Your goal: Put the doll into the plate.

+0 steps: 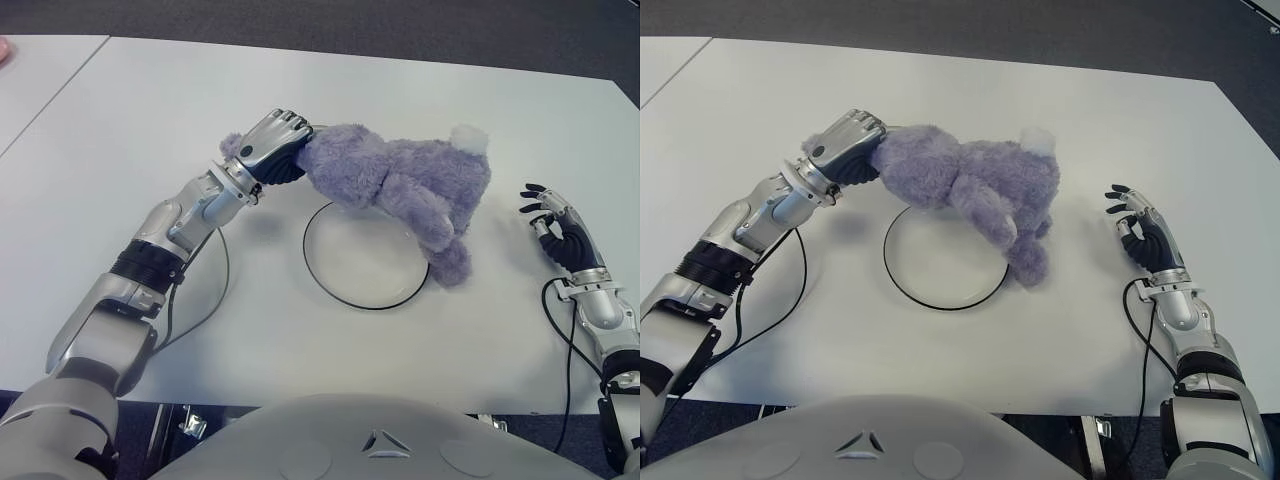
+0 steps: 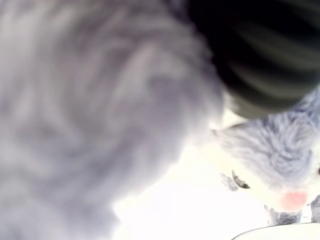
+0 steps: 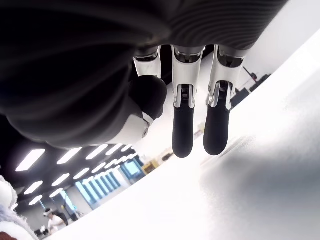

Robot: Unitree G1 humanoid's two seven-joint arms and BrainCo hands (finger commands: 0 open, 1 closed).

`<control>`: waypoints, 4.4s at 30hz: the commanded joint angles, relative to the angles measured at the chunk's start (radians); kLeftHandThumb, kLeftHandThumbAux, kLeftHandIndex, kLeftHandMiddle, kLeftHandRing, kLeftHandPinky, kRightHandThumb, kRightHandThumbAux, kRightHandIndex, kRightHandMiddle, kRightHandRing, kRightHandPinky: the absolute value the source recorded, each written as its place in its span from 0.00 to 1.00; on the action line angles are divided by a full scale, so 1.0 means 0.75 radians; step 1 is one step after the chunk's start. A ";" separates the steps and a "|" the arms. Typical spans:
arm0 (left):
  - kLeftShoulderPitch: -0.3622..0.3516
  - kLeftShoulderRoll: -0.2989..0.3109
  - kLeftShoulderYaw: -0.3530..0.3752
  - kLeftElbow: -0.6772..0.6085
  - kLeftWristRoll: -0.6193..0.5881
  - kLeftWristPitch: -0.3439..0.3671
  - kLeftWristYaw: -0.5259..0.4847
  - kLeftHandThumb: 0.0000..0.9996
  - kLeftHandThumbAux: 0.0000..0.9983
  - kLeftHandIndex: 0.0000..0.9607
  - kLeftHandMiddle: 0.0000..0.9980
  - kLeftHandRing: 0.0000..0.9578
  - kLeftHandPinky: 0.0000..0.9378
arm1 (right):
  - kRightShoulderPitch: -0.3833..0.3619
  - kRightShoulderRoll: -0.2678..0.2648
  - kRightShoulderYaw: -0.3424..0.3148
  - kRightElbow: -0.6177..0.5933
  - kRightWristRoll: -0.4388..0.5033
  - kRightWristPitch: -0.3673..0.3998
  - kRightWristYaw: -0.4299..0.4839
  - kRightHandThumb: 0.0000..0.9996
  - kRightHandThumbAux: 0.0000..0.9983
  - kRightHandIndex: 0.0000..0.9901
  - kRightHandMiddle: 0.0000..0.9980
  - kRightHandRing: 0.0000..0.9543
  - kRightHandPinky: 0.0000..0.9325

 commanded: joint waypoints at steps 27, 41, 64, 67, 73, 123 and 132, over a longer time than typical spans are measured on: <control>0.226 -0.074 -0.025 0.159 0.223 -0.595 0.469 0.69 0.71 0.44 0.69 0.72 0.77 | 0.194 0.230 0.105 0.037 -0.047 0.115 0.036 1.00 0.74 0.19 0.12 0.33 0.45; 0.217 -0.067 -0.037 0.121 0.406 -0.613 0.624 0.69 0.71 0.44 0.73 0.78 0.84 | 0.190 0.231 0.105 0.041 -0.043 0.123 0.043 1.00 0.74 0.19 0.12 0.32 0.45; 0.181 -0.096 -0.071 0.225 0.360 -0.486 0.565 0.69 0.71 0.44 0.65 0.71 0.77 | 0.190 0.242 0.103 0.054 -0.042 0.126 0.036 1.00 0.74 0.19 0.12 0.32 0.45; 0.173 -0.116 -0.072 0.276 0.283 -0.471 0.492 0.69 0.71 0.44 0.66 0.74 0.82 | 0.188 0.243 0.105 0.063 -0.045 0.122 0.034 1.00 0.74 0.19 0.12 0.32 0.45; 0.111 -0.132 -0.066 0.340 0.222 -0.410 0.392 0.70 0.70 0.44 0.68 0.78 0.87 | 0.190 0.245 0.109 0.065 -0.047 0.116 0.037 1.00 0.74 0.19 0.12 0.32 0.45; -0.190 -0.227 -0.166 0.729 0.267 -0.260 0.525 0.73 0.70 0.46 0.88 0.93 0.95 | 0.220 0.267 0.090 0.060 0.017 0.088 0.083 1.00 0.74 0.20 0.12 0.31 0.45; -0.197 -0.193 -0.205 0.725 0.323 -0.302 0.632 0.73 0.70 0.46 0.90 0.94 0.95 | 0.220 0.270 0.087 0.063 0.033 0.090 0.102 1.00 0.74 0.21 0.13 0.31 0.45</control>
